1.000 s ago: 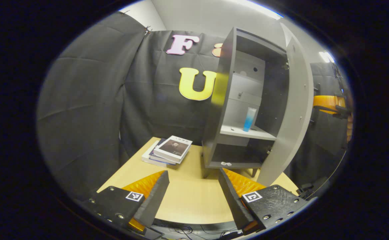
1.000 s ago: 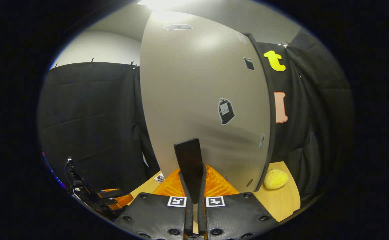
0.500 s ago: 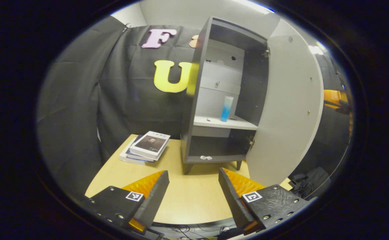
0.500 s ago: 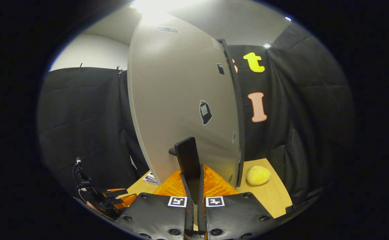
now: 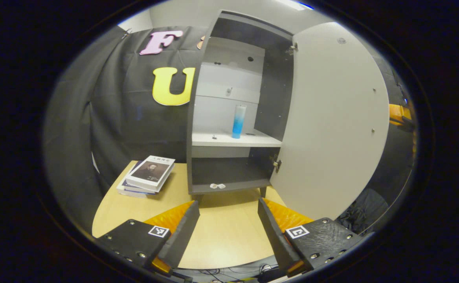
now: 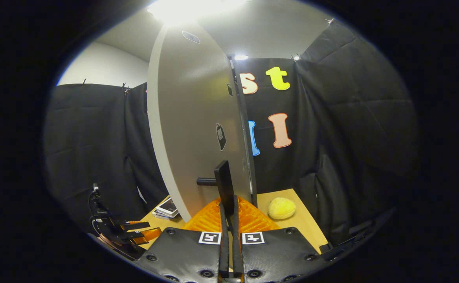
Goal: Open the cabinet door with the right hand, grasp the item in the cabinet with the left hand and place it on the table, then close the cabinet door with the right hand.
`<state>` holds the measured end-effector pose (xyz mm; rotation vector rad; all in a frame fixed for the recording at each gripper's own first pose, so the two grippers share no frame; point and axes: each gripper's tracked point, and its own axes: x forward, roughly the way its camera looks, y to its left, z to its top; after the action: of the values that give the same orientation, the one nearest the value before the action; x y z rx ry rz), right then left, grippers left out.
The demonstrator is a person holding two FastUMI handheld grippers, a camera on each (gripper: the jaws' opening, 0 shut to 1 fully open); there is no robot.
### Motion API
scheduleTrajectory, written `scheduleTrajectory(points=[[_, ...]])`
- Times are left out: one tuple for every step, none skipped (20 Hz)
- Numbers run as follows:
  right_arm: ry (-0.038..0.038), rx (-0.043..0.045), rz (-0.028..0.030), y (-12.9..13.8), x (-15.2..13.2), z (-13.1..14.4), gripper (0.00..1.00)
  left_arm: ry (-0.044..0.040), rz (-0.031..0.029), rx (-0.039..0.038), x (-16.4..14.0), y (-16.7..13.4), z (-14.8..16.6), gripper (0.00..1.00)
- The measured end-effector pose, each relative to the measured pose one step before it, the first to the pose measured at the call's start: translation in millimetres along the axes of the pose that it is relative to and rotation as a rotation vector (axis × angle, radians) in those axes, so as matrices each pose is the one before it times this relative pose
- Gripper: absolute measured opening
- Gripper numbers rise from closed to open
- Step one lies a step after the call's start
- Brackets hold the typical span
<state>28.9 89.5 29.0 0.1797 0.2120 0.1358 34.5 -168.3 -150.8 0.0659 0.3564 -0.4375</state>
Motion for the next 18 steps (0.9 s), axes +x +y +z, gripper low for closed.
scheduleTrajectory(points=[[-0.00337, 0.01038, 0.00447, -1.51, 0.04, -0.28, 0.02, 0.00586, -0.00597, 0.00165, 6.26, -8.37, -0.21, 0.92], [-0.00228, 0.01326, 0.00502, -0.47, 0.01, 0.64, 0.02, 0.00536, -0.00677, -0.00034, 6.2, -7.81, 1.02, 0.92], [-0.00203, 0.00776, 0.00497, -0.78, 0.77, 0.25, 0.05, 0.00539, -0.00967, 0.00078, 5.69, -8.98, -0.06, 0.89], [-0.00348, -0.00077, 0.00259, -1.69, -0.08, 0.4, 0.05, 0.00261, -0.01061, 0.00038, 5.27, -9.19, 1.5, 0.92], [-0.00368, -0.00606, -0.0005, -3.66, 0.44, -0.57, 0.02, 0.00203, -0.01087, 0.00018, 4.55, -7.07, -1.68, 0.92], [-0.00589, -0.00485, -0.00373, -3.06, -0.49, 1.54, 0.06, 0.00292, -0.00689, 0.00119, 5.01, -5.61, -0.97, 0.92], [-0.0028, -0.0025, -0.00303, -2.3, -0.28, 0.57, 0.06, 0.00222, -0.0022, 0.00201, 3.09, -5.23, 0.16, 0.92], [-0.00335, 0.00347, -0.00361, -1.97, 1.34, 0.46, 0.05, 0.00259, 0.0007, 0.00074, 4.71, -3.46, 0.1, 0.92], [-0.00226, 0.00798, -0.00612, -2.13, -0.44, 0.42, 0.05, -0.0017, 0.00352, -0.00205, 3.57, -6.43, -0.99, 0.92], [-0.00168, 0.00823, -0.00632, -1.3, -0.34, 0.25, 0.05, -0.00077, 0.00195, -0.00669, 3.46, -2.8, 1.39, 0.92], [0.00353, 0.01362, 0.00689, 1.9, -1.09, -0.42, 0.05, -0.00075, 0.00055, -0.00823, 2.52, -1.73, 0.54, 0.92], [0.0049, 0.00688, 0.01243, 4.71, -0.26, -1.39, 0.05, -0.00114, -0.00087, -0.00719, 2.49, -1.09, 2.92, 0.92], [-0.00031, -0.00362, 0.00232, -1.59, 1.37, 1.08, 0.05, -0.00116, -0.001, -0.00381, -0.09, 0.83, 3.42, 0.92], [-0.00332, -0.01043, -0.00454, -2.78, 0.23, 1.19, 0.05, -0.00211, -0.00254, 0.00093, 1.08, 0.47, 4.65, 0.92], [-0.00149, -0.0112, -0.01252, -2.83, -1.66, -0.89, 0.05, -0.0046, -0.004, 0.00478, 0.41, 1.98, 4.58, 0.92], [-0.00254, -0.00645, -0.02042, -2.66, -2.26, -0.52, 0.05, -0.00666, -0.00527, 0.00831, 0.35, 2.8, 3.78, 0.92], [-0.00455, 0.00585, -0.01951, -0.21, -0.67, -0.02, 0.05, -0.00766, -0.00495, 0.01061, 1.8, 4.78, 5.48, 0.92], [-0.00251, 0.01804, -0.01777, 0.06, -0.17, -0.15, 0.02, -0.00272, -0.00597, 0.01177, 1.7, 5.63, 3.44, 0.89]])
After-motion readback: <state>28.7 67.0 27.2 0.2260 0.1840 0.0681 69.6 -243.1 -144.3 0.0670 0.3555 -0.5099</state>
